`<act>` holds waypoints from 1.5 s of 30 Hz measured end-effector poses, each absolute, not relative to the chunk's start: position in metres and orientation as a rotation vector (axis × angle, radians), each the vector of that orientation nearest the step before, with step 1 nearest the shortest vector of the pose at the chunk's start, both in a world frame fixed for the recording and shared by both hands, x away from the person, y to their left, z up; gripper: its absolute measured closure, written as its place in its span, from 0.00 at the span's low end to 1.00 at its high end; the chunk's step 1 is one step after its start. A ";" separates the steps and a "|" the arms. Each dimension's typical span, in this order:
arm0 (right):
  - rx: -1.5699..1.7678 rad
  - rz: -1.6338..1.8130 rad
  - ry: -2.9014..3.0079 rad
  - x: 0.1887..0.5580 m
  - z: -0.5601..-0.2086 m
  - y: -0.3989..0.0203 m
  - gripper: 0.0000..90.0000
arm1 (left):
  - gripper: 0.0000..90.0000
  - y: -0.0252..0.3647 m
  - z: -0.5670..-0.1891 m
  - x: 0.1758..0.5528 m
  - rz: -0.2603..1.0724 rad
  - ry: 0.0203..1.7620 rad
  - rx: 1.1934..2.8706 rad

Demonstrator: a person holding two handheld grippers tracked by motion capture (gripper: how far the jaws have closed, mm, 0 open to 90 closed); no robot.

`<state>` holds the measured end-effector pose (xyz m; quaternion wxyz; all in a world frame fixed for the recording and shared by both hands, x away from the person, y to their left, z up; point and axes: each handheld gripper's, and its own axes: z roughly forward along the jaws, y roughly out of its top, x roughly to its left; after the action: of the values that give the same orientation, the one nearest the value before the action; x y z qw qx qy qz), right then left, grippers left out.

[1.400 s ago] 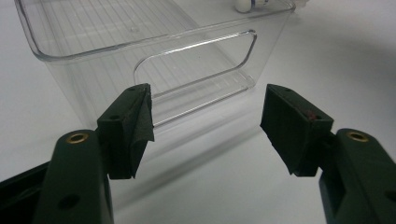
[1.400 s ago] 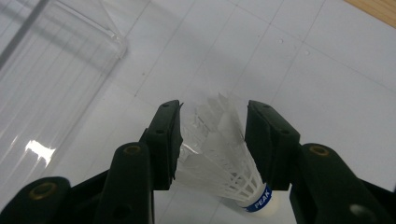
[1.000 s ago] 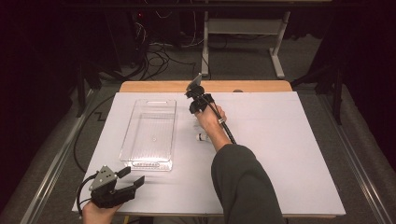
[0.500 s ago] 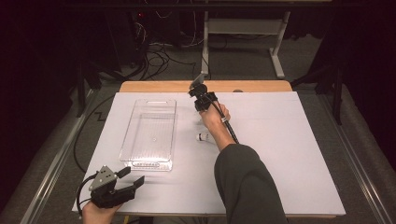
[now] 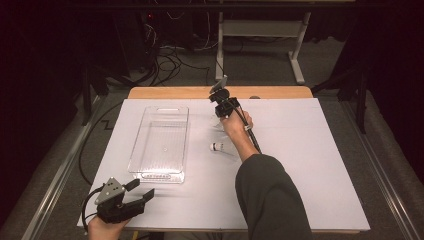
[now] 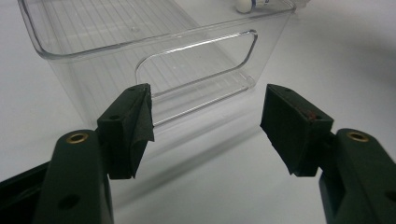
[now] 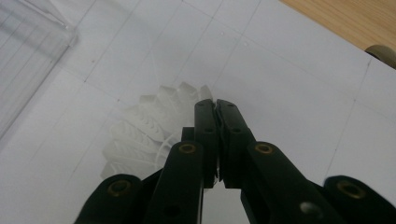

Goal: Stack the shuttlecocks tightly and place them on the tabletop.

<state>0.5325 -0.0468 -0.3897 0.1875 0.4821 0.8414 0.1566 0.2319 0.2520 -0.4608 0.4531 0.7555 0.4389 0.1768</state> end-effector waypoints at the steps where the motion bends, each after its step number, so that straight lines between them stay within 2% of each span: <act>1: 1.362 0.448 2.366 0.532 -0.389 -0.049 0.98 | 0.39 0.252 -0.461 0.232 0.436 1.084 1.865; 28: 1.402 0.594 2.301 0.522 -0.366 -0.095 1.00 | 0.39 0.251 -0.461 0.232 0.438 1.092 1.864; 45: 1.439 0.668 2.259 0.499 -0.361 -0.134 1.00 | 0.39 0.250 -0.461 0.231 0.440 1.094 1.865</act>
<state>0.4985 -0.1345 -0.3613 0.1894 0.5118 0.8036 0.2376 0.2314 0.2501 -0.4613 0.4510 0.7544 0.4425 0.1780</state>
